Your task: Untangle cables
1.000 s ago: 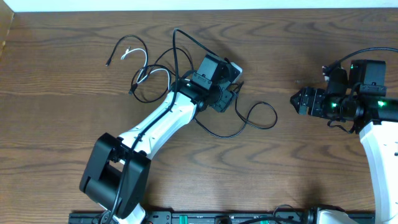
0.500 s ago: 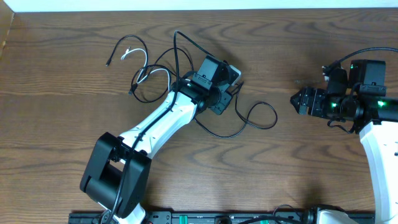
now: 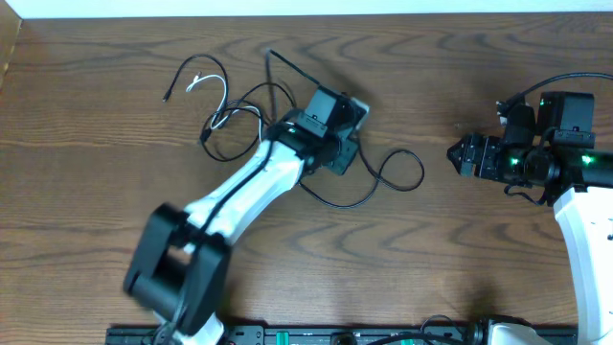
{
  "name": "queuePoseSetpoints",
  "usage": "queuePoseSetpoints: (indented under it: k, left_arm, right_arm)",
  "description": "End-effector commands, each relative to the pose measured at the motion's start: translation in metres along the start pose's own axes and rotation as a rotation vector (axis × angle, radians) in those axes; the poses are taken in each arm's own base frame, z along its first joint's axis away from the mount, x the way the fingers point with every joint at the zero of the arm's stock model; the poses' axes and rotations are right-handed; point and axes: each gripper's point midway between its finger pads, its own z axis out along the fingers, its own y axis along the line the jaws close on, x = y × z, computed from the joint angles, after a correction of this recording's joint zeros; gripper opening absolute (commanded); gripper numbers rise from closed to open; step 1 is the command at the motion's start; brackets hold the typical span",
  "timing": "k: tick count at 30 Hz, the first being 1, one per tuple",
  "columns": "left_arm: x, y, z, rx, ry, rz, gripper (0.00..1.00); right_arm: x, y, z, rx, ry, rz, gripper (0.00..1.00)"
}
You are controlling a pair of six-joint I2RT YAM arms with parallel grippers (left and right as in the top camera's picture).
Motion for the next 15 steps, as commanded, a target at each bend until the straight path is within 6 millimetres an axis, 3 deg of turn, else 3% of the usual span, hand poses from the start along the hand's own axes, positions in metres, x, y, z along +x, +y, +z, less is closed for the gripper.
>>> queuePoseSetpoints:
  k: [1,3,5,7,11,15]
  left_arm:
    - [-0.078,-0.033,-0.094,0.148,-0.306,-0.109,0.08]
    - [-0.095,-0.041,-0.124,0.198,-0.391,-0.138,0.08]
    - [-0.113,-0.044,-0.167,0.231,-0.507,-0.183,0.08]
    - [-0.118,-0.042,-0.189,0.232,-0.560,-0.191,0.07]
    - [-0.121,-0.045,-0.203,0.238,-0.593,-0.185,0.08]
    - [-0.141,-0.062,-0.224,0.360,-0.681,-0.186,0.07]
  right_arm:
    - [-0.003,0.003,-0.002,-0.014,-0.009,0.003,0.88]
    - [-0.003,0.003,-0.002,-0.014,-0.008,0.004,0.91]
    - [-0.002,0.003,-0.002,-0.017,-0.004,0.005,0.92]
    - [-0.002,0.008,-0.003,-0.044,-0.001,0.004,0.95]
    - [0.000,0.027,-0.004,-0.156,0.010,0.000,0.99]
    - [0.003,0.050,-0.010,-0.296,0.020,-0.064,0.99]
